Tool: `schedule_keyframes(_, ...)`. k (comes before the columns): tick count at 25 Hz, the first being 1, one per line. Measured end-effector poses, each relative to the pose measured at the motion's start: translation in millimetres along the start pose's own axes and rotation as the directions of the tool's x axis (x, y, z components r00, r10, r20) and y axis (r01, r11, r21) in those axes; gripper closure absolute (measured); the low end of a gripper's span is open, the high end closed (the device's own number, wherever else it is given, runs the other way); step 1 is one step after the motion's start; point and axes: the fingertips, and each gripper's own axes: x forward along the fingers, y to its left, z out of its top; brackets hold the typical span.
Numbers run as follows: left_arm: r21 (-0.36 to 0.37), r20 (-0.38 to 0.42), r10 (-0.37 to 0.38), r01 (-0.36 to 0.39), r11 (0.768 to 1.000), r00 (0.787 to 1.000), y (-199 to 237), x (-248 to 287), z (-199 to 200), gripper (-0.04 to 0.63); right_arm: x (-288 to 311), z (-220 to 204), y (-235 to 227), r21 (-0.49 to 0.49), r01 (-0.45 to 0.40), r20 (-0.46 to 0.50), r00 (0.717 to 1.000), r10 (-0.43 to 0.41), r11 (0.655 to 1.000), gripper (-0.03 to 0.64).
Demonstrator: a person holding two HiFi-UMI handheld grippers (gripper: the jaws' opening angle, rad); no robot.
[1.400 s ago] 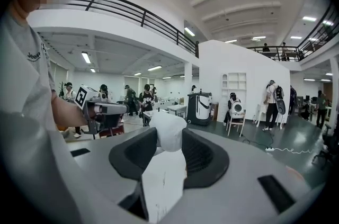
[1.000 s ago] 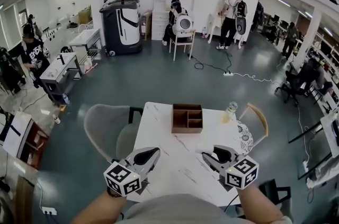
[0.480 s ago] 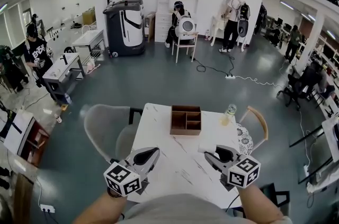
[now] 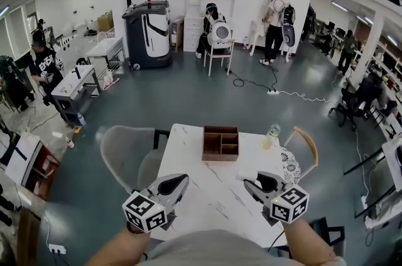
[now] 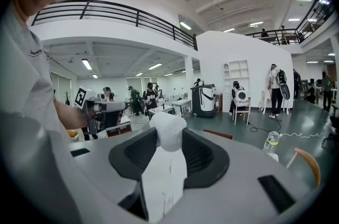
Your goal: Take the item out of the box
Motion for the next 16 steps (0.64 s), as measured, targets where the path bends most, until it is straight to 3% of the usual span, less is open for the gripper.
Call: schedule_keyframes(16,0.002,0.003,-0.004,0.004,1.000,1.000,-1,-13,5,0.594,-3,4,10,-0.021,0.007,-0.009,1.000,-0.008,1.000,0.466)
